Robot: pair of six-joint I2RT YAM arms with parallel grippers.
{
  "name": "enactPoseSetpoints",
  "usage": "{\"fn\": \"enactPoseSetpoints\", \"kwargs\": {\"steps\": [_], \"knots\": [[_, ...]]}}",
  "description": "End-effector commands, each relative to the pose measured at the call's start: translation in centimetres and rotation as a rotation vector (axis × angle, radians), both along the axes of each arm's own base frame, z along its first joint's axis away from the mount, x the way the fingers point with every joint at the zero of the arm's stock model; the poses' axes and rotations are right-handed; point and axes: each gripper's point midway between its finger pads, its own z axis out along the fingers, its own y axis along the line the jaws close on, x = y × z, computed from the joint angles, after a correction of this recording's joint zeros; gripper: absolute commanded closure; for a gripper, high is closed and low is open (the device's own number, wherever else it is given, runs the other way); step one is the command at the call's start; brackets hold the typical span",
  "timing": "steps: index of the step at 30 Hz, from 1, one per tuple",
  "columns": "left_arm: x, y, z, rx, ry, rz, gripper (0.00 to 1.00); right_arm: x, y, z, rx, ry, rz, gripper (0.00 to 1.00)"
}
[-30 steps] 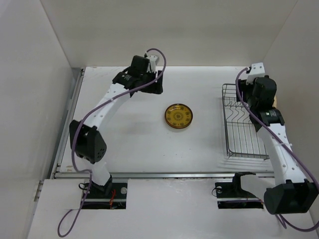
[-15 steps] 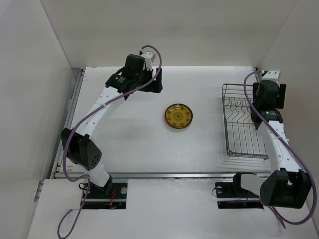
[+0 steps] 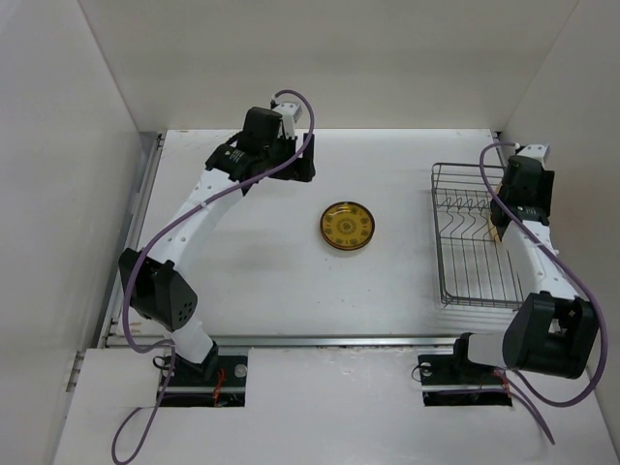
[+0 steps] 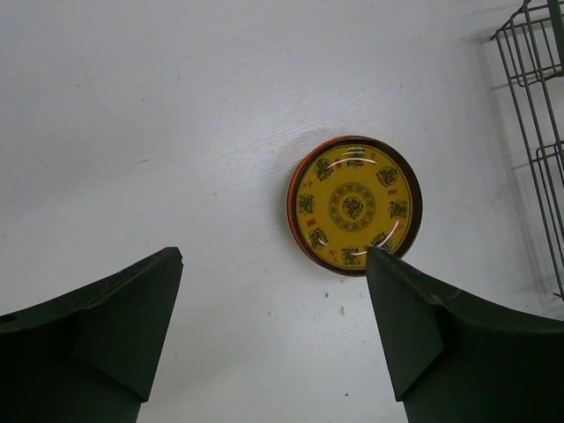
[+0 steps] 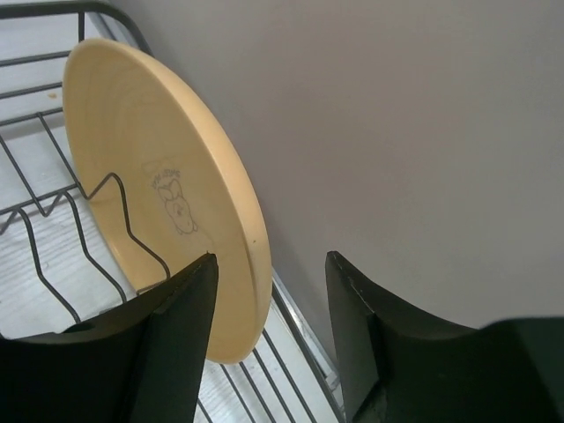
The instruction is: Unload the plates from the dish rack
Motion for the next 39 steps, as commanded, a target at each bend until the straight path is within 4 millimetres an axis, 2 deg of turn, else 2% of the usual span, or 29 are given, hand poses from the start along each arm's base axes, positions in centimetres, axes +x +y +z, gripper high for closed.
{"fn": "enactPoseSetpoints", "kwargs": {"steps": [1,6,11,12,15,17,26,33,39], "knots": [[0.3,-0.2,0.6,-0.014,-0.022,0.012,0.17,0.0,-0.7,1.2,-0.026,-0.047,-0.033,0.43],[0.3,-0.2,-0.2,-0.005,-0.006,0.012,0.17,-0.1,-0.7,1.1,-0.03,-0.03,-0.03,0.44],[-0.1,-1.1,0.1,-0.035,-0.005,-0.04,0.16,0.0,-0.6,0.9,-0.032,-0.007,-0.004,0.44],[0.1,-1.2,-0.5,-0.029,0.008,-0.04,0.16,-0.1,-0.5,0.4,-0.03,0.004,-0.004,0.44],[0.1,-1.7,-0.6,-0.042,-0.002,-0.069,0.16,0.0,-0.6,0.7,-0.046,0.009,0.004,0.44],[0.1,-1.7,-1.7,-0.026,0.016,-0.074,0.16,0.1,-0.5,0.6,-0.041,0.008,0.015,0.44],[0.7,-1.7,-2.4,-0.01,0.017,-0.071,0.16,1.3,-0.1,-1.8,-0.041,0.095,0.037,0.46],[0.7,-1.7,-2.4,-0.004,0.013,-0.076,0.16,1.3,-0.4,-1.6,-0.051,0.098,0.018,0.57],[0.6,-1.6,-2.0,-0.008,0.004,-0.077,0.16,1.1,-0.6,-1.8,-0.059,0.109,0.0,0.76]]}}
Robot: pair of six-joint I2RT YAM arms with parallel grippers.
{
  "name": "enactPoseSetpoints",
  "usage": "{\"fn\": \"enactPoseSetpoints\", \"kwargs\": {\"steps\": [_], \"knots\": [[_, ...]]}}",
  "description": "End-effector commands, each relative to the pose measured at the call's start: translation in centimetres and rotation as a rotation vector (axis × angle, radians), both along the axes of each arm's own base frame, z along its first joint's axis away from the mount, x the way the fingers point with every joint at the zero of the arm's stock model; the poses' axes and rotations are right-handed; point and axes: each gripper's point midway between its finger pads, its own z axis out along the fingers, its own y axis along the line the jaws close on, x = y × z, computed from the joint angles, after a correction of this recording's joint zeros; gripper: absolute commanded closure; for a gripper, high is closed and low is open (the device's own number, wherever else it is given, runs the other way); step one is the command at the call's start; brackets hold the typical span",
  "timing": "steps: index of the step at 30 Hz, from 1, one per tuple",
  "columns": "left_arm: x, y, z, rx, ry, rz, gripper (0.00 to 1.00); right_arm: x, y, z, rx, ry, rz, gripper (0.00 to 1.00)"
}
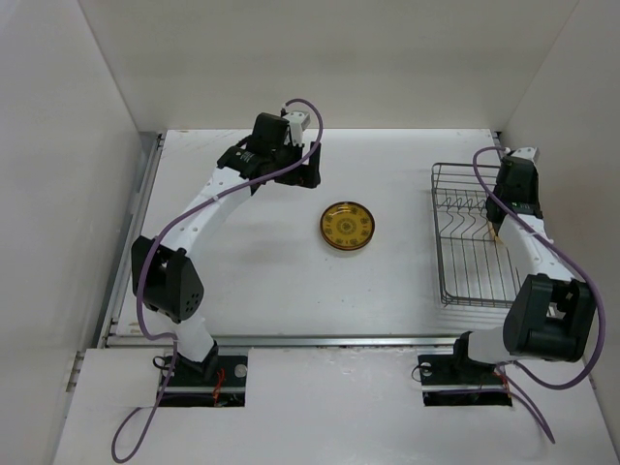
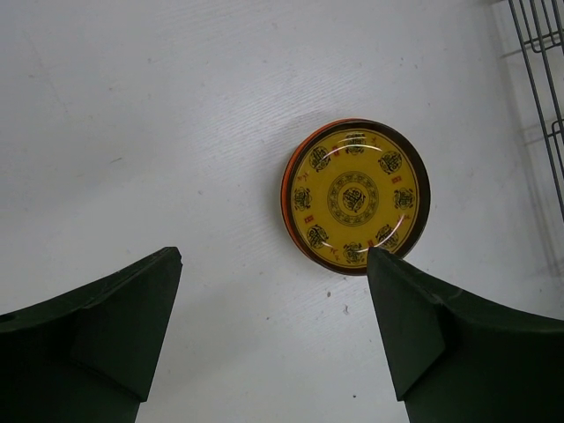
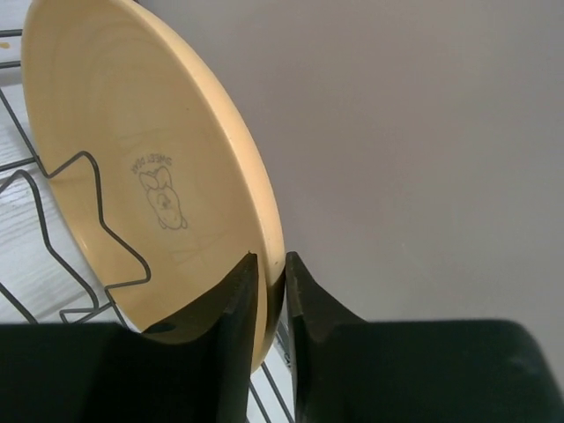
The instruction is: Unload the plates from the dish rack
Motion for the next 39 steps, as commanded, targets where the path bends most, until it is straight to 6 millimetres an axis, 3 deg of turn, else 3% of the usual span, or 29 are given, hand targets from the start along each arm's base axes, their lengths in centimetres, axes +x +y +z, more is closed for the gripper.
{"fn": "enactPoseSetpoints", "kwargs": {"steps": [1,11,20,28,33,39], "knots": [[0.0,-0.3,1.5,-0.02,-0.047,-0.012,0.16,0.6,0.1,0.7,-0.009,-0.034,-0.002,0.78],[-0.1,-0.2,1.9,-0.024,-0.056,-0.012,0.14,0.0,-0.2,2.6,-0.037,-0.096,-0.032,0.9],[-0.1,-0.2,1.9,-0.018,-0.06,-0.017,0.14,-0.8,-0.1,5.8,-0.055,-0.217,-0.044,1.0],[-0.1,-0.2,1.9,-0.018,-0.06,-0.017,0.14,-2.2,0.0,9.6,-0.084,-0.371,-0.055,1.0],[-0.1,-0.2,1.9,-0.018,-0.06,-0.017,0.14,-2.8,-0.2,10.2,-0.098,-0.409,-0.077,1.0],[-0.2,-0.1,1.5,-0.014,-0.052,-0.018,0.14,-4.0,0.1,12.8,-0.117,-0.513,-0.068,1.0]]}}
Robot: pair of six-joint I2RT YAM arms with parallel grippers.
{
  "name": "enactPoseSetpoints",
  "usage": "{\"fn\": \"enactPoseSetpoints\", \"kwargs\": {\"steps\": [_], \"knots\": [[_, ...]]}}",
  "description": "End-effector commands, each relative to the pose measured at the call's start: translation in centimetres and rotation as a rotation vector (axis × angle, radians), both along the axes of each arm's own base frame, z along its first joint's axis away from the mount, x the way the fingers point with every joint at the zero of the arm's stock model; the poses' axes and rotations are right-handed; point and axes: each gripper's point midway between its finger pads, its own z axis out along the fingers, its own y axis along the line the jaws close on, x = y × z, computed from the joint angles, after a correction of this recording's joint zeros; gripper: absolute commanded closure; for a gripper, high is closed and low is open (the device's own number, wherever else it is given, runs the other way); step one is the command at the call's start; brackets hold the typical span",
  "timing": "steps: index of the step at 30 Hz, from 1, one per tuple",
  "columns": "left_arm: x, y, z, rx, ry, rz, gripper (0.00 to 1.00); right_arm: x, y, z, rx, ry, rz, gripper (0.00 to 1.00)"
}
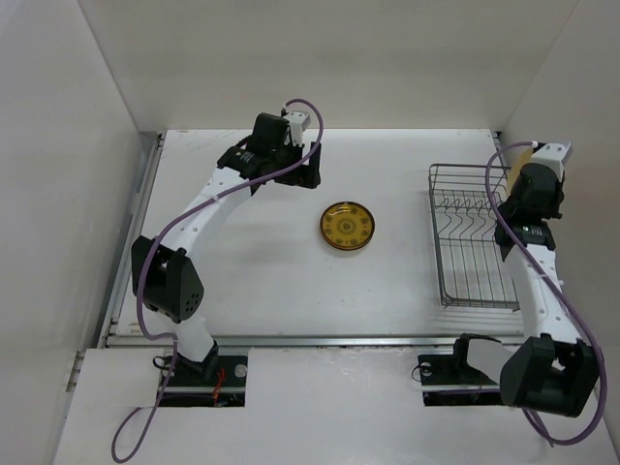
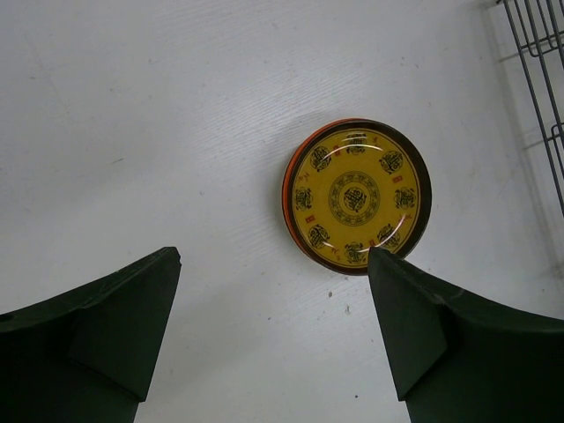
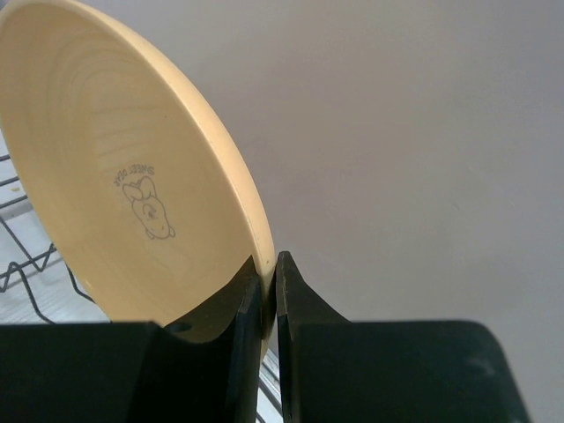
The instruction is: Unload the plates from the dish rack
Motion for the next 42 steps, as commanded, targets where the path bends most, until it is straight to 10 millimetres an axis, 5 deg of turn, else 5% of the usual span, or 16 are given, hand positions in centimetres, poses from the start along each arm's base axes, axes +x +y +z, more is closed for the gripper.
{"fn": "enactPoseSetpoints", "kwargs": {"steps": [1,4,5,7,12,16,20,21,31,42], "knots": [[-0.2,-0.1,1.5,-0.019,-0.049,-0.013,0.14,-1.1,0.7,4.8,-0.012,-0.227,0.022,1.0],[-0.6,-1.0,1.9,-0.048,-0.049,-0.061,0.14,-0.2,4.5,5.6,0.081,-0.257,0.277,1.0],[-1.1,-1.3,1.6,-0.063,-0.032,-0.087,0.14,1.2,7.6,6.5,0.144,-0.281,0.467,1.0],[-1.2,-1.9,2.1,-0.087,-0.052,-0.12,0.14,1.5,10.8,5.6,0.23,-0.221,0.639,1.0],[-2.3,-3.0,2.6,-0.133,-0.067,-0.217,0.14,1.7,20.9,6.9,0.448,-0.141,1.159,1.0],[-3.3,-4.0,3.8,-0.192,-0.093,-0.296,0.14,1.9,25.6,5.9,0.614,-0.029,1.397,1.0],[-4.6,-4.9,4.7,-0.246,-0.111,-0.38,0.14,2.7,28.2,4.4,0.702,0.039,1.481,1.0],[-5.7,-5.1,6.4,-0.282,-0.158,-0.432,0.14,2.9,29.6,3.9,0.71,0.063,1.514,1.0],[-7.9,-5.8,8.0,-0.348,-0.182,-0.542,0.14,3.2,32.0,2.2,0.709,0.127,1.554,1.0],[-8.0,-5.7,7.8,-0.344,-0.19,-0.547,0.14,3.8,32.9,1.3,0.672,0.157,1.546,1.0]]}}
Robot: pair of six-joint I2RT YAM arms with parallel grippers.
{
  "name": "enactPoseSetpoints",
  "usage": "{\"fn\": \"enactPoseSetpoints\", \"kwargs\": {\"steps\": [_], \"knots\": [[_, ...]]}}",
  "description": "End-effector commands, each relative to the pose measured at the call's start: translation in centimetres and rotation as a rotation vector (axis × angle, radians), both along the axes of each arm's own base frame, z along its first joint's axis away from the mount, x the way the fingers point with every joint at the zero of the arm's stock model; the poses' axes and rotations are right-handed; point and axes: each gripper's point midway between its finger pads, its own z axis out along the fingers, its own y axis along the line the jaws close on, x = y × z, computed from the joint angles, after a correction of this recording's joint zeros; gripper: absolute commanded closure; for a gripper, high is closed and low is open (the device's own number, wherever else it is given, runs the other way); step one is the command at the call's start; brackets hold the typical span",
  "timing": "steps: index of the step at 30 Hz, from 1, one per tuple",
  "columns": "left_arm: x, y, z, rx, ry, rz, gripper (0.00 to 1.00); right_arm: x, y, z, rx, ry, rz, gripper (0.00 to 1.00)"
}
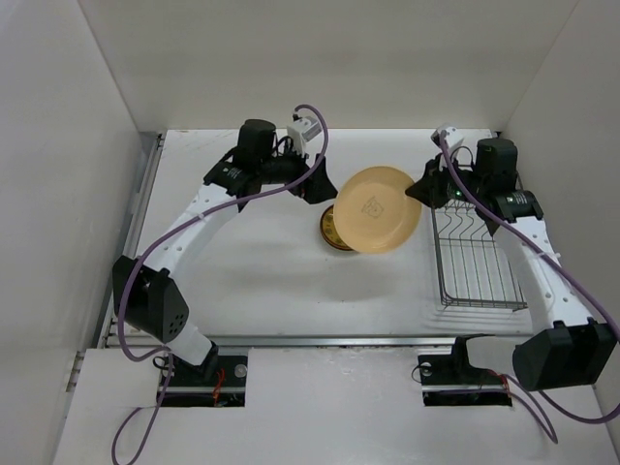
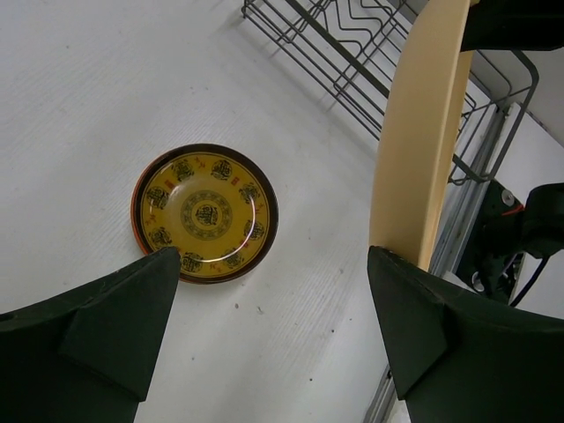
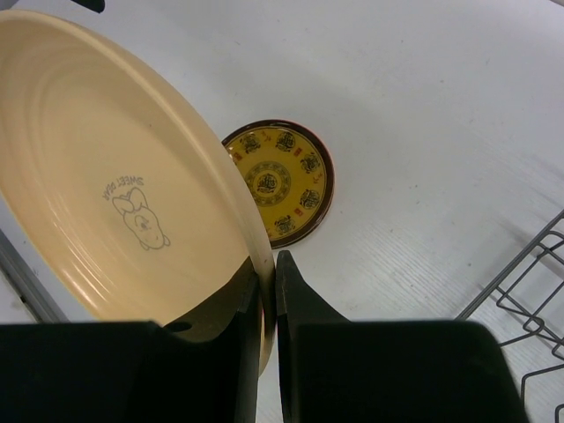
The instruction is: Unload the plates from the dish rack
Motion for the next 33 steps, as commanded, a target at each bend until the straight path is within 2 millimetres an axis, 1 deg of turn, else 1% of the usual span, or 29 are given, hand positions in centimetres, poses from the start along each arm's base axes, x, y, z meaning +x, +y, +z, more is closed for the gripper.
{"fn": "enactPoseSetpoints", "kwargs": {"steps": [1,2,4,5,6,7,8,10,11,13,14,15,16,17,18,19,20,21,22,23,24,27,28,29,30,31,32,33], "knots": [[-1.2,-0.5,2.8,-0.055,-0.076,-0.05,0.14,0.8,0.5,2.2,-0.001,-0.088,0.004,1.0],[-1.2,-0.3,3.1,-0.054,-0.086,-0.039,0.14,0.7,0.5,1.9,-0.002,-0.079,0.004,1.0],[-0.2,0.4,3.3,-0.03,-0.112,0.031,0.14,0.4,0.4,2.6,-0.012,-0.115,0.011,1.0],[0.3,0.7,3.2,-0.023,-0.106,0.069,0.14,0.2,0.4,2.1,-0.014,-0.097,0.011,1.0],[0.5,1.1,4.3,-0.029,-0.146,0.101,0.14,0.0,0.3,2.5,-0.02,-0.118,0.015,1.0],[0.7,1.4,4.4,-0.029,-0.148,0.128,0.14,-0.3,0.3,2.3,-0.02,-0.115,0.015,1.0],[0.7,1.7,4.2,-0.023,-0.15,0.142,0.14,-0.2,0.1,1.8,-0.026,-0.106,0.006,1.0],[0.6,1.9,5.5,-0.05,-0.183,0.157,0.14,-0.1,-0.1,1.8,-0.032,-0.107,-0.007,1.0],[0.8,2.2,5.5,-0.045,-0.193,0.183,0.14,0.0,-0.2,1.7,-0.037,-0.107,-0.016,1.0],[0.4,2.4,6.2,-0.057,-0.213,0.184,0.14,0.3,-0.3,1.3,-0.044,-0.097,-0.025,1.0],[0.4,2.4,6.2,-0.057,-0.213,0.184,0.14,0.5,-0.3,1.0,-0.045,-0.088,-0.025,1.0],[0.0,2.3,6.8,-0.075,-0.226,0.164,0.14,0.5,-0.3,1.0,-0.045,-0.087,-0.025,1.0],[-0.3,2.1,6.4,-0.076,-0.215,0.145,0.14,0.7,-0.3,1.3,-0.043,-0.099,-0.025,1.0],[-0.6,1.9,6.5,-0.083,-0.211,0.124,0.14,1.0,-0.4,1.3,-0.048,-0.098,-0.033,1.0],[-1.0,1.4,6.2,-0.091,-0.196,0.087,0.14,1.2,-0.1,0.8,-0.049,-0.085,-0.024,1.0],[-1.4,1.2,6.3,-0.098,-0.192,0.066,0.14,1.2,-0.1,1.3,-0.048,-0.095,-0.024,1.0],[-1.2,0.9,5.6,-0.091,-0.167,0.051,0.14,1.3,0.3,0.8,-0.049,-0.082,-0.013,1.0],[-1.4,0.8,5.6,-0.093,-0.165,0.042,0.14,1.5,0.8,0.9,-0.049,-0.081,-0.001,1.0],[-1.3,0.6,5.1,-0.09,-0.151,0.033,0.14,1.5,1.0,1.6,-0.042,-0.096,0.008,1.0],[-1.2,0.4,4.8,-0.083,-0.145,0.019,0.14,1.5,1.7,1.1,-0.037,-0.082,0.033,1.0],[-1.2,0.4,4.8,-0.082,-0.145,0.019,0.16,1.7,2.2,1.7,-0.035,-0.093,0.045,1.0],[-1.2,0.1,4.1,-0.081,-0.123,-0.001,0.16,1.2,3.5,1.8,-0.018,-0.084,0.099,1.0],[-1.2,0.2,3.9,-0.073,-0.123,-0.004,0.16,1.5,3.5,2.1,-0.018,-0.088,0.099,1.0],[-1.1,0.1,3.5,-0.069,-0.115,-0.004,0.17,1.3,4.0,2.7,-0.01,-0.1,0.119,1.0],[-1.1,0.1,3.5,-0.069,-0.115,-0.004,0.18,1.3,4.0,2.7,-0.01,-0.1,0.119,1.0],[-1.0,0.0,3.4,-0.064,-0.107,-0.004,0.18,1.0,4.5,3.2,-0.003,-0.11,0.137,1.0],[-0.7,-0.1,2.9,-0.059,-0.096,-0.004,0.2,1.0,4.6,3.6,0.003,-0.118,0.147,1.0],[-0.7,-0.1,2.9,-0.055,-0.104,-0.007,0.24,1.0,4.6,3.6,0.003,-0.118,0.147,1.0]]}}
